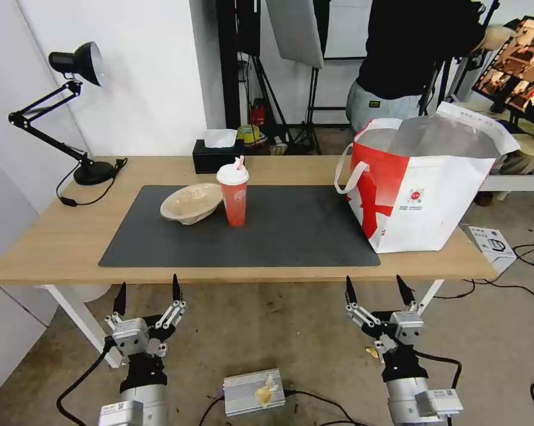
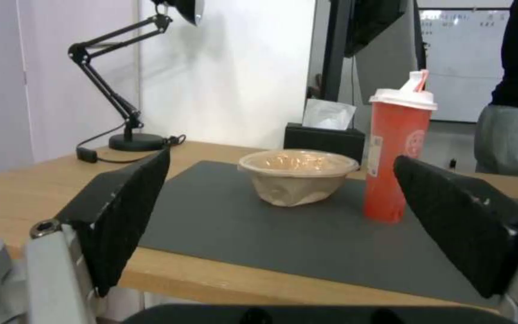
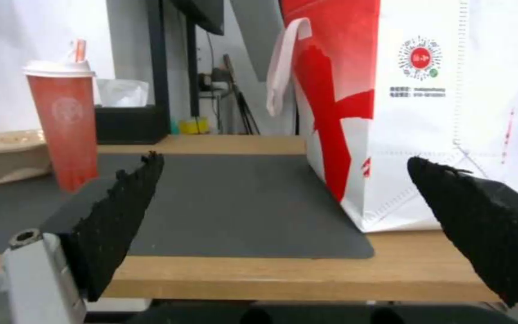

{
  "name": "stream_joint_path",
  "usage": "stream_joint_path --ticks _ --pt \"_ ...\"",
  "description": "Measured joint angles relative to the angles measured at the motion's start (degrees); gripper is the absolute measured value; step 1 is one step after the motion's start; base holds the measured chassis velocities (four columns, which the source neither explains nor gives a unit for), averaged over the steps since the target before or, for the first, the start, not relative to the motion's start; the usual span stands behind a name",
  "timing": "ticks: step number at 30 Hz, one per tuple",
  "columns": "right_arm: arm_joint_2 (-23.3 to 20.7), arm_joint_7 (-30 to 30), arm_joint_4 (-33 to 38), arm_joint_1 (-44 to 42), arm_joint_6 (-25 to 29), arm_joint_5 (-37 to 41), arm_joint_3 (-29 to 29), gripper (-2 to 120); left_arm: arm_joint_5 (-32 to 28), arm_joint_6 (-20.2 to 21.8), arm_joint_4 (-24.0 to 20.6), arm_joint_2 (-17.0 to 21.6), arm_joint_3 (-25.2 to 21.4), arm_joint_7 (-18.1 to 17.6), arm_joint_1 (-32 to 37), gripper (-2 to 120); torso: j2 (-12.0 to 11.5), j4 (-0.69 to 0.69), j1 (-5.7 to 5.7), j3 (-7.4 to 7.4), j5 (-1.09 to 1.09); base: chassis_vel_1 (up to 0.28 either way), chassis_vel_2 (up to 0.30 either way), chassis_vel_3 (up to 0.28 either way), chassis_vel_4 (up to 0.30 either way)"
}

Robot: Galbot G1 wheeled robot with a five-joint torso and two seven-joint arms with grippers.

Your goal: Pick up the trash from the table and place it into the takeout bag.

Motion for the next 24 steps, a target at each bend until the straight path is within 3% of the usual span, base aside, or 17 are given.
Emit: stream_joint_path --ticks 15,24 --pt "-0.08 0.94 0.29 -0.63 -1.07 -0.56 -0.44 100 -0.1 -0.14 0.75 0.02 -0.33 0.04 -0.22 100 -0.01 0.0 0.0 0.0 0.0 0.0 0.0 0.0 0.0" --pt "-3.71 -1.58 2.22 0.2 -0.91 3.1 -0.31 100 -0.28 -0.16 1.46 0.22 -0.44 0.09 -0.5 100 -0.01 0.0 0.0 0.0 0.0 0.0 0.0 0.0 0.0"
